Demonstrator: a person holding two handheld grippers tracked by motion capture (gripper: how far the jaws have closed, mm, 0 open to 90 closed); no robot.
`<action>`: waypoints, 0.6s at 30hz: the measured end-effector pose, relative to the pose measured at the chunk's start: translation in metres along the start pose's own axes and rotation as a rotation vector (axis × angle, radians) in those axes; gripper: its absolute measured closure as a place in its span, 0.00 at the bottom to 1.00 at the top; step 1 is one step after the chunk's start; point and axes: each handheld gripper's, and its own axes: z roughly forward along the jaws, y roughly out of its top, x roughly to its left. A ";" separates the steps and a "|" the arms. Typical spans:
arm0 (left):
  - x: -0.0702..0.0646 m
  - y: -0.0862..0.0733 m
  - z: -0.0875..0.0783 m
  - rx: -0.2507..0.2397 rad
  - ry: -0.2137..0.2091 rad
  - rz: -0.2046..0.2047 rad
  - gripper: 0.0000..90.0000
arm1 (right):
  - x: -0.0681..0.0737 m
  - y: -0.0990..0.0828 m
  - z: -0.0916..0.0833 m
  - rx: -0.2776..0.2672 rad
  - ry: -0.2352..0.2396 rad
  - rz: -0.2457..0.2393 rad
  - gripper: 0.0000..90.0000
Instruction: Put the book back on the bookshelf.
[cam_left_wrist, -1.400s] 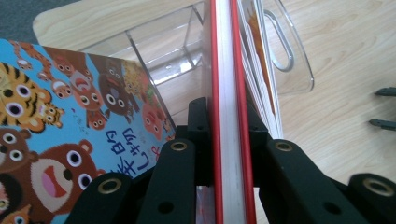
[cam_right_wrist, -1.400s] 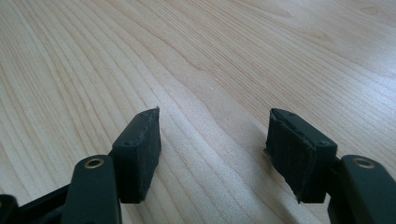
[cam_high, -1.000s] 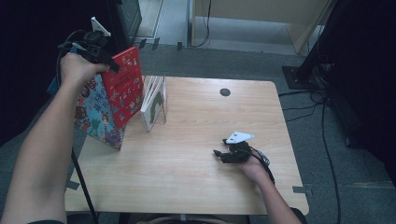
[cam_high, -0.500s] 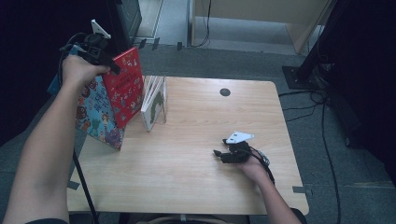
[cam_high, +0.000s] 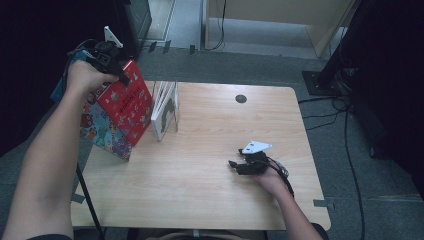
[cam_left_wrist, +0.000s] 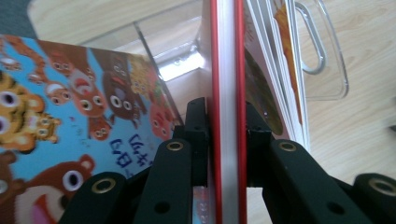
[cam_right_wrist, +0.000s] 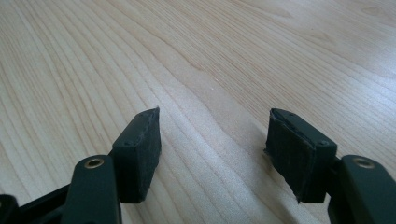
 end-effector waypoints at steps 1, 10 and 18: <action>0.000 0.001 0.000 -0.001 -0.002 -0.013 0.87 | 0.000 0.000 0.000 0.000 -0.001 0.000 0.39; 0.002 0.005 0.000 -0.011 0.015 -0.063 0.89 | 0.000 0.000 0.000 -0.001 0.000 0.000 0.39; 0.008 0.003 -0.001 -0.029 0.016 -0.077 0.88 | 0.000 0.000 0.000 0.001 0.001 -0.002 0.39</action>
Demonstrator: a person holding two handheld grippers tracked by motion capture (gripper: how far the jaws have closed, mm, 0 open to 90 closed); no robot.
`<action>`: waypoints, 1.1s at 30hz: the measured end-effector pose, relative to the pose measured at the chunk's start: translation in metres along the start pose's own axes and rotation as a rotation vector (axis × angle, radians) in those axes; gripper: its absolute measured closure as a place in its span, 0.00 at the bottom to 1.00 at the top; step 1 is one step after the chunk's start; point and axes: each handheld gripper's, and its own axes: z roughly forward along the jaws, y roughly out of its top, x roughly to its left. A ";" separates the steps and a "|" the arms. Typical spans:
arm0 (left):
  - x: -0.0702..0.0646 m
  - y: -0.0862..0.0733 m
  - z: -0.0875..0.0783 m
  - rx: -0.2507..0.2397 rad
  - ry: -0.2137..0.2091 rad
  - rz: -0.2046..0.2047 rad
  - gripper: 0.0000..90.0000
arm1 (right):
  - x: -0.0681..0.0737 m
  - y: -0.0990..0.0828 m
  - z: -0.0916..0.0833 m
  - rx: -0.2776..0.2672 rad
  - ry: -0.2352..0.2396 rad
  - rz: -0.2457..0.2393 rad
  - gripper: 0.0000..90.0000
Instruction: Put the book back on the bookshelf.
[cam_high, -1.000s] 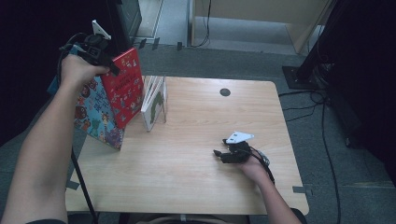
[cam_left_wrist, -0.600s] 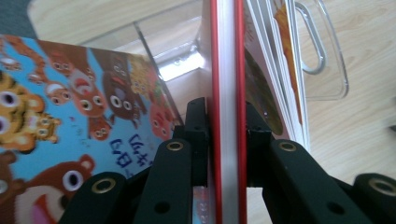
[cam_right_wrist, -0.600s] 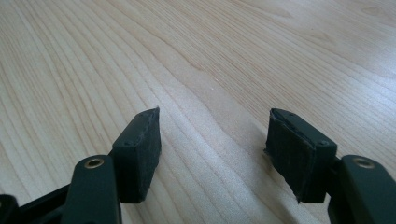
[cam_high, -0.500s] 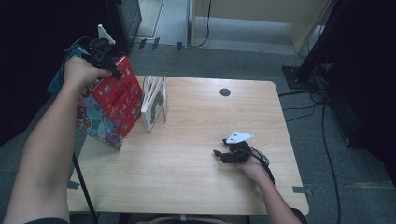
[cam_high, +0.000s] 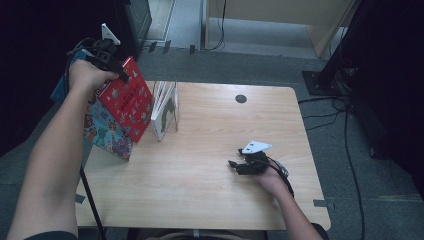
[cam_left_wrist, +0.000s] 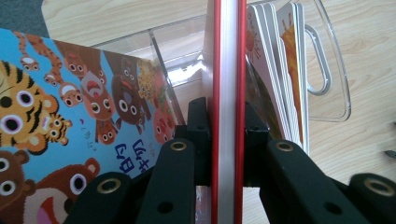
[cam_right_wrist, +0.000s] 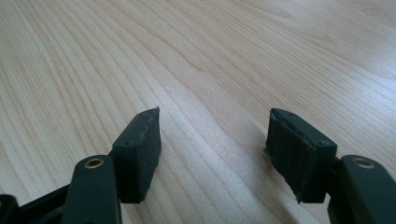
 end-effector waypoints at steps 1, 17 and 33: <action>0.001 0.000 0.000 -0.003 0.001 -0.001 0.88 | 0.000 0.000 0.000 0.000 0.000 0.000 0.39; 0.006 -0.005 -0.009 -0.034 -0.022 0.007 0.75 | 0.000 0.000 0.000 0.001 0.001 -0.001 0.39; 0.007 -0.010 -0.035 -0.100 -0.037 0.036 0.61 | 0.000 0.000 0.000 0.000 -0.001 0.001 0.39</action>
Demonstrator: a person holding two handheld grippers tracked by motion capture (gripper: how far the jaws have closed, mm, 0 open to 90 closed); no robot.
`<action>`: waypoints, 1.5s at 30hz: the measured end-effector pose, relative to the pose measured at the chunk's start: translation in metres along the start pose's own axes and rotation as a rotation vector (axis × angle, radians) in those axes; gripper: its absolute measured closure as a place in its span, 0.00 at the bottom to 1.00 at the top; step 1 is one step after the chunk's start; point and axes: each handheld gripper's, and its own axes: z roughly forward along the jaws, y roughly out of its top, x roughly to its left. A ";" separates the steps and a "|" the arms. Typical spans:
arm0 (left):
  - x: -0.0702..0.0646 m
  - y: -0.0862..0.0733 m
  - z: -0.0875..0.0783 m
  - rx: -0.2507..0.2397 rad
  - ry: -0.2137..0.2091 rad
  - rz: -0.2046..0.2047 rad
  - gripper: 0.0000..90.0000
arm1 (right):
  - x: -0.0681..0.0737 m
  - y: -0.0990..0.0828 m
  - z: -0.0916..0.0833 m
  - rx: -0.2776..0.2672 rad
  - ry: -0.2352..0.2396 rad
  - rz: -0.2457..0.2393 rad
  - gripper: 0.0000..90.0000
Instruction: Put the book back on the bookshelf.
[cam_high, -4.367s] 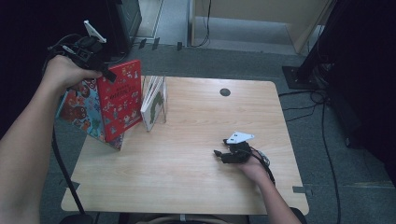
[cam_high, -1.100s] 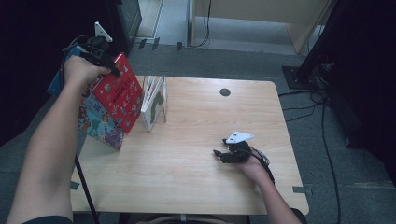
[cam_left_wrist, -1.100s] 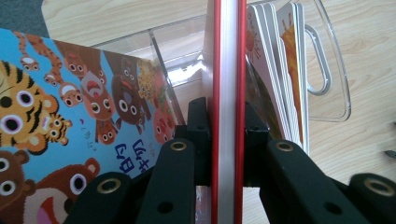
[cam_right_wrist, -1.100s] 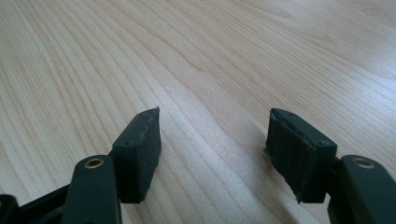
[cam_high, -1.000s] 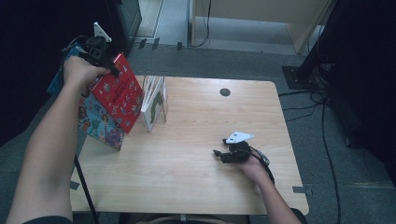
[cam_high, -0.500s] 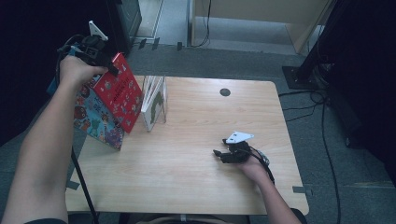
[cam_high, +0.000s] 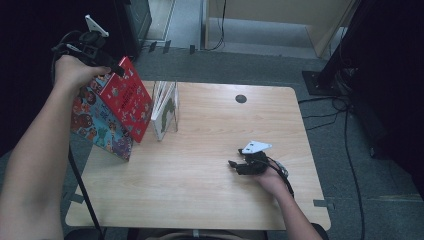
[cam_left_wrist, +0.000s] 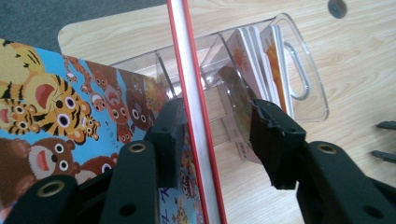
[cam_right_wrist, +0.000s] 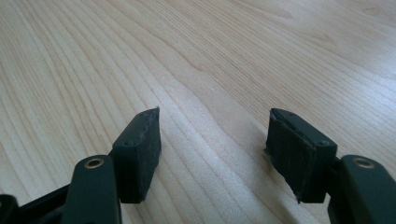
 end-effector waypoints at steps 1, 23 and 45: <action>0.000 0.000 0.000 0.000 0.000 0.000 0.61 | 0.000 0.000 0.000 0.000 0.000 0.000 0.39; -0.030 -0.028 -0.028 -0.086 -0.064 0.077 0.55 | 0.000 0.000 0.000 0.002 -0.006 0.005 0.36; -0.081 -0.074 0.007 -0.133 -0.138 0.181 0.48 | 0.001 0.000 0.000 0.003 -0.006 0.008 0.35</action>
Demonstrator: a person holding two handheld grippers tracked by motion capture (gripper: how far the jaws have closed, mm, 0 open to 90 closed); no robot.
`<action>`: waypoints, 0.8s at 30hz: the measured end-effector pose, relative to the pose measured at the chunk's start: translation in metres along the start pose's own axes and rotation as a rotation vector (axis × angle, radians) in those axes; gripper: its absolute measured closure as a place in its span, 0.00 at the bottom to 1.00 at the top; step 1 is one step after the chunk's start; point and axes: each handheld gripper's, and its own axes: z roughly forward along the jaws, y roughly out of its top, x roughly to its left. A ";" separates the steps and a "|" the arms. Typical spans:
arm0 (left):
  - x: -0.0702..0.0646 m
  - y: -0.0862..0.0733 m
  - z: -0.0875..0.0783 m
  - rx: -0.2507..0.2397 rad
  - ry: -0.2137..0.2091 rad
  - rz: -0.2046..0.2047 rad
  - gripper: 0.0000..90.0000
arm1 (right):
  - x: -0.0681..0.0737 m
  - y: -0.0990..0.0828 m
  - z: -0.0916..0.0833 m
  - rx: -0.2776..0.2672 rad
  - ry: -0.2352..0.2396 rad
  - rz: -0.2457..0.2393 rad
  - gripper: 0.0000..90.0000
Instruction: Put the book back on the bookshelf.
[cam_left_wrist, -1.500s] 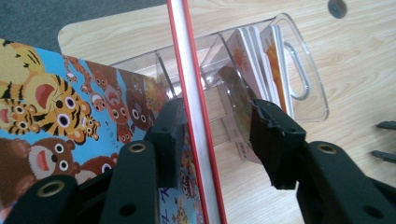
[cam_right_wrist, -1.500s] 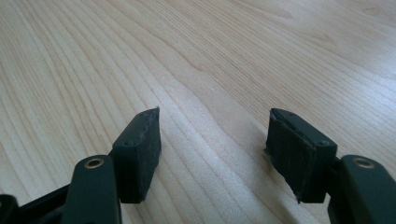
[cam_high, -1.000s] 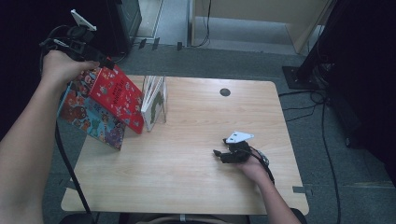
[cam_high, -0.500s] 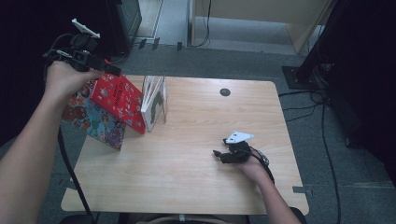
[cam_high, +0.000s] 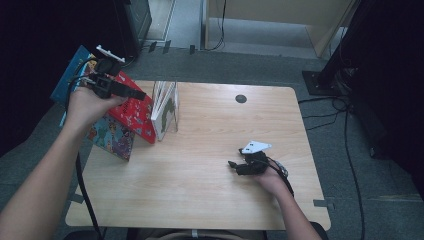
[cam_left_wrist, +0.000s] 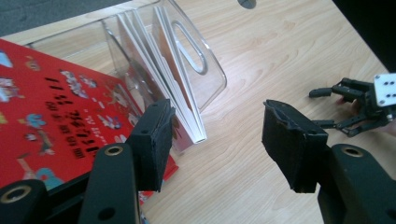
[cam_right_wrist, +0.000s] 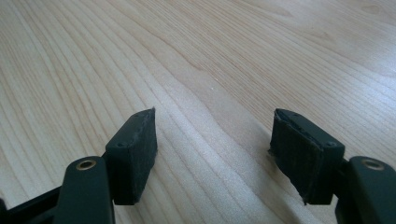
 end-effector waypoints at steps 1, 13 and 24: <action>-0.005 -0.003 0.004 0.001 -0.004 0.011 0.48 | 0.000 0.000 0.000 0.000 0.000 0.000 0.35; -0.027 -0.028 0.027 -0.022 -0.050 0.056 0.48 | 0.000 0.000 0.000 0.001 0.000 0.000 0.35; -0.045 -0.056 0.049 -0.067 -0.062 0.094 0.48 | 0.000 0.000 0.000 0.000 0.000 -0.002 0.35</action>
